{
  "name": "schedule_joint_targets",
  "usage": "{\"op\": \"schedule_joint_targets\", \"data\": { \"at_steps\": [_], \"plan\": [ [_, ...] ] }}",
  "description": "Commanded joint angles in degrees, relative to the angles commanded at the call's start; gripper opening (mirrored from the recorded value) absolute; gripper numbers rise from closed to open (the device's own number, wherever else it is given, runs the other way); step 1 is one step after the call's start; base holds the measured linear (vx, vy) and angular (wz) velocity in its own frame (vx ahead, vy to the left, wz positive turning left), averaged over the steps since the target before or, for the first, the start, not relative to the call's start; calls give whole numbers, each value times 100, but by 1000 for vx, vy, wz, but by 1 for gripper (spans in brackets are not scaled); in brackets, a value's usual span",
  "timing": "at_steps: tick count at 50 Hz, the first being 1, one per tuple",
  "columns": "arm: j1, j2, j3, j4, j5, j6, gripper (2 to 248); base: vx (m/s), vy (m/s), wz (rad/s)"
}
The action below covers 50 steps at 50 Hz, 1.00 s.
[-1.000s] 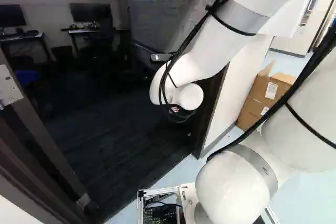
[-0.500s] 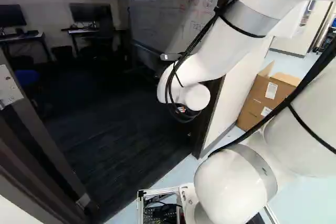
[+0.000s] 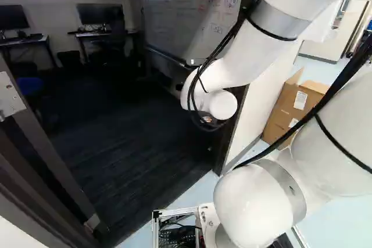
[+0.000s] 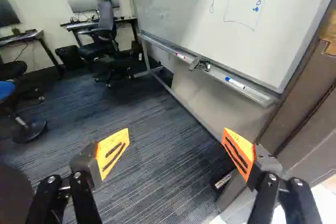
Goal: Open the door and move inside
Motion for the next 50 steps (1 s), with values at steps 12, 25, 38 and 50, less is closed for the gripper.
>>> {"op": "schedule_joint_targets", "data": {
  "at_steps": [12, 25, 38, 50],
  "plan": [
    [-273, -51, -45, 0, 0, 0, 247, 0, 0, 0],
    [-525, -89, -78, 0, 0, 0, 247, 0, 0, 0],
    [-559, -93, -82, 0, 0, 0, 247, 0, 0, 0],
    [-559, -93, -82, 0, 0, 0, 247, 0, 0, 0]
  ]
}}
